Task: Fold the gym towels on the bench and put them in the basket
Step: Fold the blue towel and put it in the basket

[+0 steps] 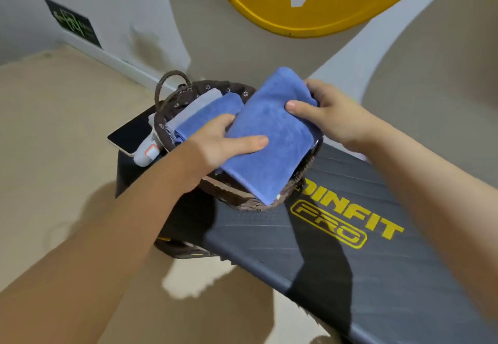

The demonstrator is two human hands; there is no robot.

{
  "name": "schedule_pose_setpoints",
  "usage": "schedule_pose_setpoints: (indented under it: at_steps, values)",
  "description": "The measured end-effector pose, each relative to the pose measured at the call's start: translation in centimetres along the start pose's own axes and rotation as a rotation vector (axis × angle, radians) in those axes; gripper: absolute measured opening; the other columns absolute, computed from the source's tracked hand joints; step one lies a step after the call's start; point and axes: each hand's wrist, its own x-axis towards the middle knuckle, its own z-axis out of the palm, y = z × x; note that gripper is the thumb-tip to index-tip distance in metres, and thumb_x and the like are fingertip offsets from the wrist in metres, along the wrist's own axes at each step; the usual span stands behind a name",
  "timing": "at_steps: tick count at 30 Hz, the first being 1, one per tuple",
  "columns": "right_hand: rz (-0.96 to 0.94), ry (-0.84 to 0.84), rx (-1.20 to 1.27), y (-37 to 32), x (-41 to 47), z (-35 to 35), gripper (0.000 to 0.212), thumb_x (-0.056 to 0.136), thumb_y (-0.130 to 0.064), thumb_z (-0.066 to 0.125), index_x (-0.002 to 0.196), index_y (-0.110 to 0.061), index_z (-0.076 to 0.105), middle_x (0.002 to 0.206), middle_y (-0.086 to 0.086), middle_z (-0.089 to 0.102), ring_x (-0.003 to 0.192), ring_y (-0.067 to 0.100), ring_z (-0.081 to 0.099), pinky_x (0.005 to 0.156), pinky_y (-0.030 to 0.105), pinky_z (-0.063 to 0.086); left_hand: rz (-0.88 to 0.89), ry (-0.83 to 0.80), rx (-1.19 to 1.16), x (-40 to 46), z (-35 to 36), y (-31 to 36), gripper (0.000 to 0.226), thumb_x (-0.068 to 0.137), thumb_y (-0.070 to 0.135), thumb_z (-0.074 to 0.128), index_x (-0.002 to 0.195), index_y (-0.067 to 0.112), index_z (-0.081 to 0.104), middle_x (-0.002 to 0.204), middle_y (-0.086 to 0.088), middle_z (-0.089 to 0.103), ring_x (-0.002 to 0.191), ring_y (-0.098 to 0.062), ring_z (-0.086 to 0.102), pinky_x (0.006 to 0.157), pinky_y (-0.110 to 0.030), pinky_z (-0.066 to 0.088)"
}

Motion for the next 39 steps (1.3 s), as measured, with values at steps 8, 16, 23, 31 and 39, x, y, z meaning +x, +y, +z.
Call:
schedule_pose_setpoints:
  at_steps: [8, 16, 23, 31, 39]
  values:
    - [0.188, -0.026, -0.334, 2.1, 5.8, 4.1, 0.040, 0.093, -0.032, 0.051, 0.121, -0.004, 0.048, 0.121, 0.010, 0.057, 0.112, 0.027, 0.052, 0.094, 0.036, 0.040, 0.152, 0.374, 0.556, 1.7, -3.3, -2.6, 0.042, 0.073, 0.024, 0.074, 0.102, 0.019, 0.045, 0.080, 0.003, 0.049, 0.065, -0.011, 0.045, 0.059, -0.006, 0.035]
    - [0.290, -0.072, -0.530, 3.2, 9.2, 7.6, 0.036, 0.097, -0.025, 0.041, 0.121, 0.002, 0.039, 0.124, 0.018, 0.053, 0.116, 0.032, 0.050, 0.085, 0.032, 0.035, -0.030, 0.323, 1.067, 4.5, -3.2, -3.5, 0.054, 0.087, 0.028, 0.062, 0.124, 0.007, 0.031, 0.093, -0.007, 0.045, 0.092, -0.029, 0.056, 0.067, -0.035, 0.037]
    - [0.259, 0.188, -0.777, 3.6, 8.5, 9.3, 0.029, 0.093, -0.027, 0.049, 0.110, -0.006, 0.039, 0.118, 0.016, 0.054, 0.110, 0.035, 0.053, 0.075, 0.040, 0.038, 0.281, 0.519, 1.207, 4.1, -3.0, -4.5, 0.049, 0.063, 0.017, 0.081, 0.102, 0.007, 0.053, 0.105, -0.017, 0.050, 0.092, -0.036, 0.052, 0.072, -0.041, 0.041]
    - [0.335, 0.064, -0.291, 4.2, 7.5, 10.1, 0.021, 0.087, 0.000, 0.038, 0.095, -0.013, 0.054, 0.089, 0.002, 0.053, 0.085, 0.022, 0.052, 0.079, 0.033, 0.045, 0.075, -0.318, 1.347, 3.5, -1.1, -4.0, 0.041, 0.097, 0.047, 0.030, 0.125, 0.031, 0.056, 0.126, -0.003, 0.050, 0.115, -0.020, 0.046, 0.097, -0.032, 0.039]
    - [0.316, -0.060, -0.402, 3.8, 7.1, 10.5, 0.033, 0.093, -0.005, 0.034, 0.125, -0.007, 0.045, 0.115, 0.015, 0.058, 0.088, 0.023, 0.048, 0.074, 0.031, 0.037, -0.004, -0.498, 1.560, 3.7, -0.6, -3.7, 0.047, 0.101, 0.032, 0.021, 0.147, 0.030, 0.013, 0.138, -0.012, 0.041, 0.121, -0.030, 0.044, 0.095, -0.036, 0.042]
